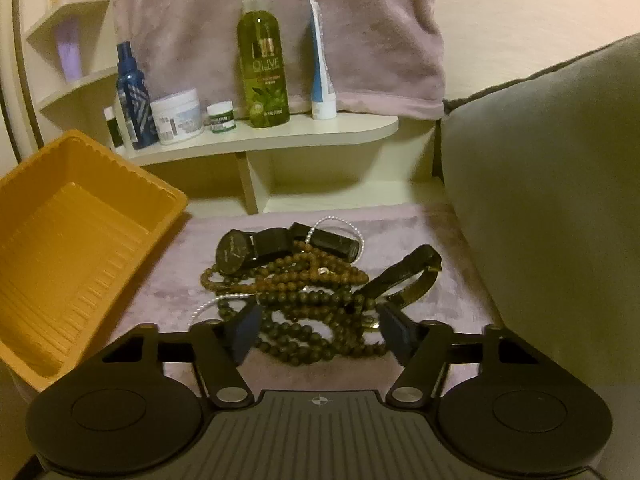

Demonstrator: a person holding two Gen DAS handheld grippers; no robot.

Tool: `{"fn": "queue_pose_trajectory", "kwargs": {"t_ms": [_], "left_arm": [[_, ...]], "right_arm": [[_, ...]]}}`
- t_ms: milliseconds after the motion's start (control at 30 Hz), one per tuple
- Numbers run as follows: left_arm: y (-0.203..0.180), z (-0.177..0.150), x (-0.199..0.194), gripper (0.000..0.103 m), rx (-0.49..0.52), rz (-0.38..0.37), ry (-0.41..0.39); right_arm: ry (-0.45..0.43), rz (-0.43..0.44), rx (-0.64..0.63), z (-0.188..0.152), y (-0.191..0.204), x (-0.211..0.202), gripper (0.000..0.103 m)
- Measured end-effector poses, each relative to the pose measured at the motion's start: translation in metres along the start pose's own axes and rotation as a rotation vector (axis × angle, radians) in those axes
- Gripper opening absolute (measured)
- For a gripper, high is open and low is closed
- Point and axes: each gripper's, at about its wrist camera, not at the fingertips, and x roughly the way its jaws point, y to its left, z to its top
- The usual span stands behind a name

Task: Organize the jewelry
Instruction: 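Tilt the orange tray up with the left tool while the right tool approaches the jewelry pile, then grasp the dark bead strand with the right tool and lift it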

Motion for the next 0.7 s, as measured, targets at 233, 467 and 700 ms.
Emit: {"fn": "queue_pose_trajectory", "kwargs": {"t_ms": [233,467,700], "left_arm": [[0.0,0.001,0.0,0.01,-0.006,0.006,0.006],[0.0,0.002,0.001,0.01,-0.019,0.007,0.011],[0.0,0.002,0.001,0.01,-0.024,0.007,0.013]], "right_arm": [[0.045,0.021,-0.282,0.003,0.005,0.023,0.046],[0.076,0.006,-0.549,-0.003,0.008,0.042,0.039],[0.08,0.0,-0.754,-0.011,0.02,0.049,0.025]]}}
